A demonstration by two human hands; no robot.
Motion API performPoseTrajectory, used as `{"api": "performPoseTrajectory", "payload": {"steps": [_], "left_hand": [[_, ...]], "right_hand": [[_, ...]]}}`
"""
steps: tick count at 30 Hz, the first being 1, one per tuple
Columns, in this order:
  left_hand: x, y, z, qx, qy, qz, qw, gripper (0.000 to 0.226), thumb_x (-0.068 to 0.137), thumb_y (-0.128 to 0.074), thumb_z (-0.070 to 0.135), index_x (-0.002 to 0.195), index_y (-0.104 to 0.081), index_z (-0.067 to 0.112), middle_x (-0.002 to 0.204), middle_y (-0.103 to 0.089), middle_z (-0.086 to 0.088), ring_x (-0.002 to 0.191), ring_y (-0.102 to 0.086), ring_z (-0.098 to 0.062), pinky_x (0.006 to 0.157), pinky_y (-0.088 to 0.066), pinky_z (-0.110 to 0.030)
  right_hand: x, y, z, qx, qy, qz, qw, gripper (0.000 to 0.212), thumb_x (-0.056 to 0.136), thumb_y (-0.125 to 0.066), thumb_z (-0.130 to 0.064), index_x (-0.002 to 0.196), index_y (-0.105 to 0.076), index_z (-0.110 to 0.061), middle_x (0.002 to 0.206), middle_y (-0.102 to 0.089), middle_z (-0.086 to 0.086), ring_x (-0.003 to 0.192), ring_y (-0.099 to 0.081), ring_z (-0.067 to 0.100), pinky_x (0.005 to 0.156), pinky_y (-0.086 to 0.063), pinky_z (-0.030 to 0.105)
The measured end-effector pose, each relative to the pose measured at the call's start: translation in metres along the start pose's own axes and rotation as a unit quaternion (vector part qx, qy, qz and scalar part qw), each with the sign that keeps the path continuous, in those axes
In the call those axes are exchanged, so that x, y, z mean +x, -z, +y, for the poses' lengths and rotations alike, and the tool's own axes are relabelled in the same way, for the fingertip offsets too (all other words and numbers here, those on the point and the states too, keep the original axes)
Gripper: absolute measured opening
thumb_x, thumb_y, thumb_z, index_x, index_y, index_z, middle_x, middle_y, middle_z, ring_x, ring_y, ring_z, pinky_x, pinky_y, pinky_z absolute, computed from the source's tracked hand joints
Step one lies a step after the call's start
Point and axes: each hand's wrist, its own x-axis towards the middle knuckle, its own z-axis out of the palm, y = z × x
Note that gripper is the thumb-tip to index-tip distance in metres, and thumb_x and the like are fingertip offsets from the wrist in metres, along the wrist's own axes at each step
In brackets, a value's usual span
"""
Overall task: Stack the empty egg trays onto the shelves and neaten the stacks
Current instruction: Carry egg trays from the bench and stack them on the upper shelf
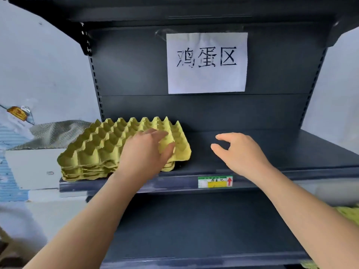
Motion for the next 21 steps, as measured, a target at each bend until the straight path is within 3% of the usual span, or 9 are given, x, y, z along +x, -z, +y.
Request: {"api": "performPoseTrajectory", "payload": {"steps": [4, 9, 13, 21], "left_hand": [[-0.004, -0.044, 0.068, -0.037, -0.083, -0.031, 0.995, 0.042, 0.082, -0.052, 0.045, 0.107, -0.07, 0.017, 0.097, -0.071, -0.001, 0.084, -0.066, -0.028, 0.073, -0.055, -0.038], [-0.008, -0.101, 0.168, -0.079, -0.168, -0.077, 0.98, 0.042, 0.081, -0.047, 0.047, 0.097, -0.071, 0.017, 0.083, -0.07, -0.001, 0.071, -0.064, -0.029, 0.064, -0.054, -0.037], [-0.011, -0.145, 0.261, -0.131, -0.216, -0.1, 0.962, 0.036, 0.08, -0.054, 0.042, 0.099, -0.071, 0.016, 0.085, -0.071, 0.001, 0.068, -0.064, -0.027, 0.065, -0.053, -0.037], [-0.023, -0.241, 0.467, -0.201, -0.273, -0.156, 0.928, 0.048, 0.081, -0.044, 0.048, 0.099, -0.072, 0.014, 0.087, -0.072, -0.004, 0.079, -0.067, -0.03, 0.068, -0.055, -0.041]], "right_hand": [[-0.036, 0.026, 0.06, -0.041, -0.053, 0.006, 0.998, 0.042, 0.093, -0.05, -0.042, 0.133, -0.054, -0.028, 0.125, -0.061, -0.007, 0.107, -0.057, 0.017, 0.094, -0.045, 0.034], [-0.085, 0.061, 0.154, -0.093, -0.114, 0.019, 0.989, 0.042, 0.092, -0.053, -0.04, 0.131, -0.056, -0.025, 0.136, -0.054, -0.008, 0.125, -0.048, 0.016, 0.099, -0.039, 0.03], [-0.121, 0.1, 0.237, -0.129, -0.176, 0.025, 0.976, 0.037, 0.09, -0.057, -0.038, 0.121, -0.064, -0.019, 0.123, -0.064, 0.0, 0.106, -0.061, 0.023, 0.089, -0.047, 0.033], [-0.185, 0.184, 0.415, -0.161, -0.261, 0.016, 0.952, 0.039, 0.092, -0.055, -0.037, 0.127, -0.06, -0.02, 0.129, -0.06, 0.001, 0.116, -0.056, 0.021, 0.091, -0.047, 0.034]]}}
